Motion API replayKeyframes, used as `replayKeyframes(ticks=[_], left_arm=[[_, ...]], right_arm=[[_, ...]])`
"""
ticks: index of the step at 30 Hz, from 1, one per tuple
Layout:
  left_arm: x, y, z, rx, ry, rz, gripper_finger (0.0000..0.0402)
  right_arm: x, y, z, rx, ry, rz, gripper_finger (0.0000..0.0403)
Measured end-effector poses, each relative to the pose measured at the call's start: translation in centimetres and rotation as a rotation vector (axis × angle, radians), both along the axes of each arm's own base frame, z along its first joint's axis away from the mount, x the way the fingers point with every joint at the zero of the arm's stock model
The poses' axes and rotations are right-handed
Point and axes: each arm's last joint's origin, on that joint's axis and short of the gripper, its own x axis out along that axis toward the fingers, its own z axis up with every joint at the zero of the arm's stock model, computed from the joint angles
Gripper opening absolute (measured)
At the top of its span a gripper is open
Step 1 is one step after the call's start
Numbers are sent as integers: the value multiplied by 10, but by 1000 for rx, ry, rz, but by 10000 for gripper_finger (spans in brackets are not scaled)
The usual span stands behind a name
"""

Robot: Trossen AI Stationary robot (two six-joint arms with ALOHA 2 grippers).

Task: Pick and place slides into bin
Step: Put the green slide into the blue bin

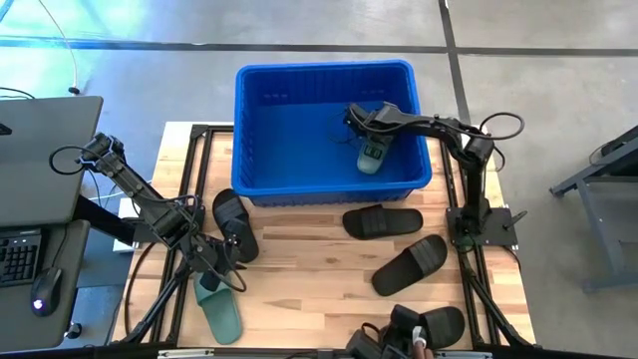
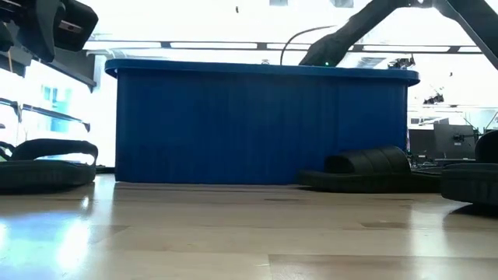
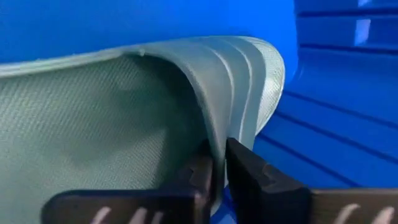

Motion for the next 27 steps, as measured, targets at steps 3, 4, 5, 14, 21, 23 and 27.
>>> replayKeyframes(ticks=[3, 4, 5, 14, 21, 23, 27], left_arm=[[0, 0, 0, -4, -1, 3, 128], [0, 0, 0, -5, -1, 4, 128], [0, 0, 0, -9, -2, 7, 128], [-1, -2, -1, -63, 36, -24, 128], [-5, -6, -2, -254, 166, -73, 128], [-8, -7, -4, -328, 240, -44, 128], [-13, -7, -13, -424, 438, 56, 128]], right_arm=[[3, 0, 3, 20, -37, 11, 67], [3, 0, 3, 29, -40, 12, 77], [3, 0, 3, 31, -42, 11, 89], [9, 9, 3, 25, -79, -27, 174], [19, 32, 9, -57, 9, 36, 198], [21, 40, 15, -86, 20, 52, 200], [24, 57, 33, -118, -25, 81, 199]])
